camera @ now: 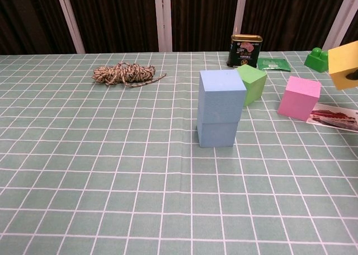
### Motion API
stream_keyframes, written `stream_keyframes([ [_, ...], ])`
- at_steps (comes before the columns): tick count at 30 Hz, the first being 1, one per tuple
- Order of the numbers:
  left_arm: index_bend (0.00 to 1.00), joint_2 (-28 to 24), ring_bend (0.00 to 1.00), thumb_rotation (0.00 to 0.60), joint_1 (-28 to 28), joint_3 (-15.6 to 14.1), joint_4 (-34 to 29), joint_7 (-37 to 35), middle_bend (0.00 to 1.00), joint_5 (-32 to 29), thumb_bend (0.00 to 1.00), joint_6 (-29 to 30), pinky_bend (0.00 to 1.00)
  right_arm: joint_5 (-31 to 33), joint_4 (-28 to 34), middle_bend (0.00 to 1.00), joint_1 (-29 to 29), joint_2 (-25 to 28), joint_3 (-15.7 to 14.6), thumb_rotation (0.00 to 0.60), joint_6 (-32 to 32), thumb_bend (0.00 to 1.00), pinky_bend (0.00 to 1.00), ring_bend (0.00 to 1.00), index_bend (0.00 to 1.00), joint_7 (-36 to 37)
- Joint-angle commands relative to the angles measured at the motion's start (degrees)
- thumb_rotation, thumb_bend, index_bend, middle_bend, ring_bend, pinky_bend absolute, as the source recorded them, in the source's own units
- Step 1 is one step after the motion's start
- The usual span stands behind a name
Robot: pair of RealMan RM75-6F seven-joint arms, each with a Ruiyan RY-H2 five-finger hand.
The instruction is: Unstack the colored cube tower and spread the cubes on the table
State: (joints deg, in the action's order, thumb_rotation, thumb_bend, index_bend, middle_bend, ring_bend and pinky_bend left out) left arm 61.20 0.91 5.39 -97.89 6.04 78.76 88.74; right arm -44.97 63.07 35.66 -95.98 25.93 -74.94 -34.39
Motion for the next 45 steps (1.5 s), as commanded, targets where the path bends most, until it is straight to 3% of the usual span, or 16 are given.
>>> stream_keyframes([
  [1, 0.18, 0.06, 0.00, 0.600, -0.05, -0.11, -0.07, 0.11, 0.00, 0.24, 0.17, 0.15, 0.08, 1.83, -0.03, 0.57, -1.14, 1.63, 1.52, 0.600, 1.40, 0.24, 0.00, 0.31, 0.55, 1.53],
  [5, 0.18, 0.12, 0.00, 0.600, -0.21, -0.08, -0.09, 0.09, 0.00, 0.45, 0.17, 0.61, 0.08, 4.30, 2.84, 0.57, -2.93, 4.63, 2.82, 0.600, 4.01, 0.24, 0.00, 0.31, 0.55, 3.61],
  [8, 0.18, 0.09, 0.00, 0.600, -0.23, -0.07, -0.07, -0.03, 0.00, 0.44, 0.17, 0.61, 0.08, 6.70, 8.68, 0.57, -5.22, 8.24, 3.18, 0.600, 7.17, 0.24, 0.00, 0.31, 0.55, 5.38],
  [16, 0.18, 0.19, 0.00, 0.600, -0.12, -0.10, -0.10, 0.40, 0.00, 0.35, 0.17, 0.35, 0.08, 5.83, 23.79, 0.56, -11.76, 17.92, -0.80, 0.600, 13.44, 0.24, 0.00, 0.31, 0.55, 11.84],
  [19, 0.18, 0.03, 0.00, 0.600, -0.14, -0.30, -0.13, 0.20, 0.00, 0.61, 0.17, 0.22, 0.08, 5.98, 24.22, 0.55, -12.39, 19.55, -2.65, 0.600, 16.03, 0.24, 0.00, 0.31, 0.55, 13.08],
  [24, 0.18, -0.34, 0.00, 0.600, -0.25, 0.10, -0.13, -0.63, 0.00, -0.06, 0.17, 0.28, 0.08, 4.73, 19.80, 0.55, -13.02, 18.52, -5.07, 0.600, 14.59, 0.24, 0.00, 0.31, 0.55, 14.08],
  [28, 0.18, -0.42, 0.00, 0.600, -0.18, 0.31, -0.07, -0.97, 0.00, -0.48, 0.17, 0.04, 0.08, 3.95, 21.26, 0.48, -14.73, 21.49, -6.38, 0.600, 19.93, 0.24, 0.00, 0.29, 0.54, 19.62],
  [34, 0.18, -0.62, 0.00, 0.600, -0.06, 0.10, -0.10, -1.36, 0.00, -0.30, 0.17, -0.45, 0.08, -3.14, 24.01, 0.20, -16.59, 24.49, -8.11, 0.600, 22.02, 0.23, 0.00, 0.16, 0.33, 26.54],
  [40, 0.18, -0.35, 0.00, 0.600, 0.04, -0.04, -0.17, -0.54, 0.00, -0.23, 0.17, -0.55, 0.08, -7.74, 27.09, 0.07, -16.78, 28.16, -9.36, 0.600, 25.71, 0.17, 0.00, 0.08, 0.15, 31.75],
  [45, 0.18, -0.42, 0.00, 0.600, 0.18, -0.03, -0.16, -0.58, 0.00, -0.28, 0.17, -0.82, 0.08, -7.73, 27.03, 0.00, -16.36, 27.92, -9.59, 0.600, 23.95, 0.15, 0.00, 0.03, 0.04, 32.00],
])
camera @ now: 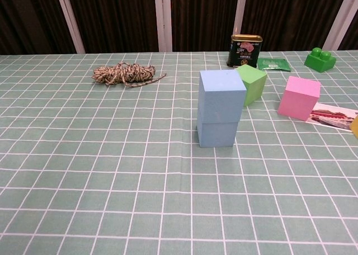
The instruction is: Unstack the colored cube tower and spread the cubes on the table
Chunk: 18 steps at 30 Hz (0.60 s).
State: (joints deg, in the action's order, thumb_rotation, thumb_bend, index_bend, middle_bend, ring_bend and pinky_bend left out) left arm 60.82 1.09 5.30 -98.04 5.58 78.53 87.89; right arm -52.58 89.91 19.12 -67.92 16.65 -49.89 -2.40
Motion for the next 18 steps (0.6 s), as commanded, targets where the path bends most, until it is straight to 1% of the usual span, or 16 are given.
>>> stream_keyframes([
  [1, 0.18, -0.07, 0.00, 0.600, -0.02, 0.10, 0.01, -0.19, 0.00, -0.10, 0.17, 0.09, 0.08, -0.43, 0.77, 0.00, 0.27, 0.08, -0.26, 0.600, -1.34, 0.15, 0.00, 0.02, 0.04, 0.25],
  [3, 0.18, -0.06, 0.00, 0.600, -0.08, 0.22, 0.03, -0.30, 0.00, -0.25, 0.17, 0.24, 0.08, -1.22, 2.53, 0.00, 0.43, 0.82, 0.09, 0.600, -1.43, 0.15, 0.00, 0.02, 0.03, 1.29],
  [6, 0.18, -0.10, 0.00, 0.600, -0.22, 0.26, -0.04, -0.51, 0.00, -0.29, 0.17, 0.47, 0.08, -4.20, 6.19, 0.00, 0.92, 2.13, 0.98, 0.600, -2.49, 0.15, 0.00, 0.01, 0.03, 2.61],
  [8, 0.18, -0.15, 0.00, 0.600, -0.35, 0.25, -0.05, -0.65, 0.00, -0.25, 0.17, 0.69, 0.08, -5.81, 8.63, 0.00, 1.80, 2.57, 1.51, 0.600, -3.41, 0.15, 0.00, 0.01, 0.03, 2.13],
  [10, 0.18, -0.23, 0.00, 0.600, -0.48, 0.25, -0.08, -0.74, 0.00, -0.28, 0.17, 0.85, 0.08, -6.02, 11.08, 0.00, 3.21, 2.84, 1.86, 0.600, -3.46, 0.15, 0.00, 0.01, 0.03, 0.56],
  [13, 0.18, -0.28, 0.00, 0.600, -0.51, 0.44, -0.05, -0.93, 0.00, -0.62, 0.17, 0.89, 0.08, -4.27, 15.09, 0.00, 6.31, 2.46, 1.94, 0.600, -2.47, 0.15, 0.00, 0.01, 0.03, -3.52],
  [16, 0.18, -0.20, 0.00, 0.600, -0.38, 0.57, 0.04, -0.75, 0.00, -0.95, 0.17, 0.64, 0.08, -0.55, 17.34, 0.00, 9.03, 1.12, 1.85, 0.600, -2.15, 0.15, 0.00, 0.01, 0.03, -6.89],
  [18, 0.18, -0.19, 0.00, 0.600, -0.25, 0.53, 0.01, -0.56, 0.00, -1.00, 0.17, 0.37, 0.08, 1.46, 18.11, 0.00, 11.15, -0.77, 1.81, 0.600, -2.94, 0.15, 0.00, 0.01, 0.03, -9.55],
])
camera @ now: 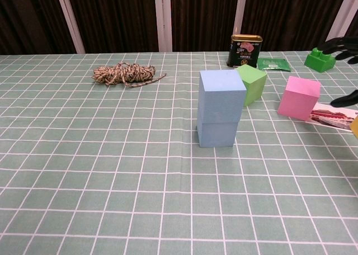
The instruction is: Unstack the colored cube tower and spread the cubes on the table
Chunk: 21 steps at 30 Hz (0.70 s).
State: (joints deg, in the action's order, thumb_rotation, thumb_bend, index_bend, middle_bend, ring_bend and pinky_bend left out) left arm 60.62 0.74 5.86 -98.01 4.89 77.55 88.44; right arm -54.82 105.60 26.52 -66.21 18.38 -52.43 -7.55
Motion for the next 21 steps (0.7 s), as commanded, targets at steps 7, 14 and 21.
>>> stream_keyframes([
  [7, 0.18, -0.19, 0.00, 0.600, -0.09, 0.05, -0.05, -0.53, 0.00, 0.16, 0.17, 0.22, 0.08, 11.32, 4.04, 0.00, 10.52, -8.38, -0.60, 0.600, -3.66, 0.15, 0.00, 0.01, 0.03, -13.65],
  [14, 0.18, -0.47, 0.00, 0.600, -0.43, 0.43, -0.26, -1.09, 0.00, -0.75, 0.17, 0.50, 0.08, 17.37, 5.94, 0.01, 17.82, -15.26, -0.13, 0.600, -10.03, 0.15, 0.00, 0.01, 0.05, -23.29],
  [21, 0.18, -0.80, 0.00, 0.600, -0.60, 0.87, -0.38, -1.74, 0.00, -1.55, 0.17, 0.57, 0.08, 22.44, 6.61, 0.12, 23.09, -19.34, 0.33, 0.600, -15.78, 0.15, 0.00, 0.01, 0.18, -31.05],
])
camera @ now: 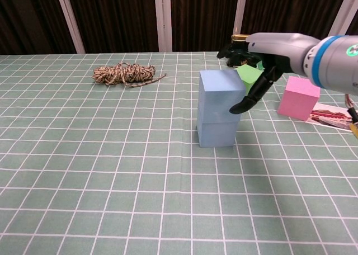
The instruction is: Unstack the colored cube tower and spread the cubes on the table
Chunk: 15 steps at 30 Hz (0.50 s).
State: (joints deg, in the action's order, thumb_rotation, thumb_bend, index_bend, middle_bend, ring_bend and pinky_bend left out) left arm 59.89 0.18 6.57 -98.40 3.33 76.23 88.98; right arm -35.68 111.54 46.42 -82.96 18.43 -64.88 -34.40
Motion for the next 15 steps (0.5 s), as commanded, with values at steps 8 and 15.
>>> stream_keyframes([
  [8, 0.18, -0.25, 0.00, 0.600, -0.07, 0.46, 0.04, -0.50, 0.00, -0.71, 0.17, -0.01, 0.08, 4.99, -1.12, 0.25, 6.19, -5.85, -0.45, 0.600, -7.99, 0.15, 0.00, 0.05, 0.33, -8.66],
  [15, 0.19, -0.09, 0.00, 0.600, 0.04, 0.50, 0.25, -0.32, 0.00, -0.68, 0.17, -0.11, 0.08, 1.61, -3.16, 0.45, 5.96, -7.91, -0.14, 0.600, -11.70, 0.15, 0.00, 0.21, 0.40, -7.14],
])
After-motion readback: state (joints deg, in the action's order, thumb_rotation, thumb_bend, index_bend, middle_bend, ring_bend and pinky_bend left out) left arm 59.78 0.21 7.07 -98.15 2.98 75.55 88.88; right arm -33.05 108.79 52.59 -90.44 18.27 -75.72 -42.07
